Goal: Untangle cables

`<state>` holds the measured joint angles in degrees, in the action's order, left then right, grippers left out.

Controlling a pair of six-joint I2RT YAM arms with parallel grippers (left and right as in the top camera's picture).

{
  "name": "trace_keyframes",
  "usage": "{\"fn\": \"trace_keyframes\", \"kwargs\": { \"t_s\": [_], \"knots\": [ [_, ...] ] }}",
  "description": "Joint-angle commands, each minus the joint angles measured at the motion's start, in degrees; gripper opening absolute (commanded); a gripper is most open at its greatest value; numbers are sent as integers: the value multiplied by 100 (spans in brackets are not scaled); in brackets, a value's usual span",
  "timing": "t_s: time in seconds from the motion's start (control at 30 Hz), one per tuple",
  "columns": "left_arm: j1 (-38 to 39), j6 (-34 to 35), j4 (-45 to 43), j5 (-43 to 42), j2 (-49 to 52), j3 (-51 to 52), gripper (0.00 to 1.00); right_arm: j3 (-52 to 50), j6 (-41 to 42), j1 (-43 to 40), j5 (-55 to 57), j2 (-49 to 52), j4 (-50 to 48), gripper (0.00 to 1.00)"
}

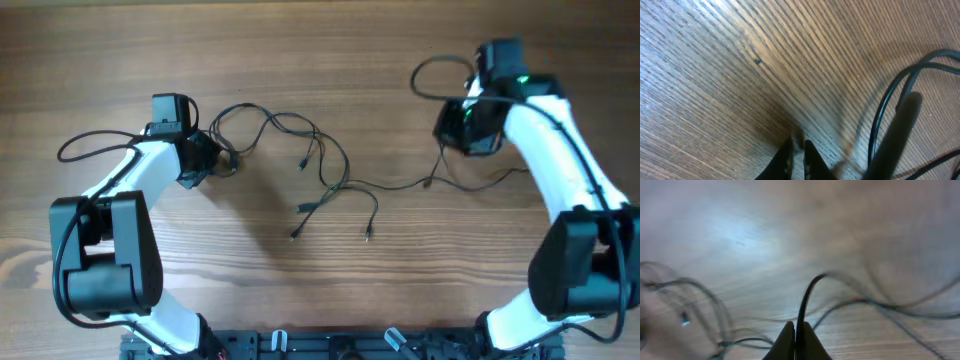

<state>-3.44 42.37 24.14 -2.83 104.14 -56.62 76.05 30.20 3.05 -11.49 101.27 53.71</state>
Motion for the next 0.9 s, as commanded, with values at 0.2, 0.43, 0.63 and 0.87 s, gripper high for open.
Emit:
{"fn": "trace_keyframes", "kwargs": {
  "t_s": [0.2,0.43,0.63,0.87],
  "knots": [
    [76,33,105,-203,431,304,15,-1856,1132,568,7,44,-1578,100],
    [76,33,111,-205,431,304,17,-2481,1196,905,933,52,-2564,61],
    [79,33,118,-208,431,304,17,-2817,660,1008,1012,39,-3659,4],
    [76,31,258,-203,433,315,13,415,-1456,-647,1338,-1596,-2605,4]
  ]
}}
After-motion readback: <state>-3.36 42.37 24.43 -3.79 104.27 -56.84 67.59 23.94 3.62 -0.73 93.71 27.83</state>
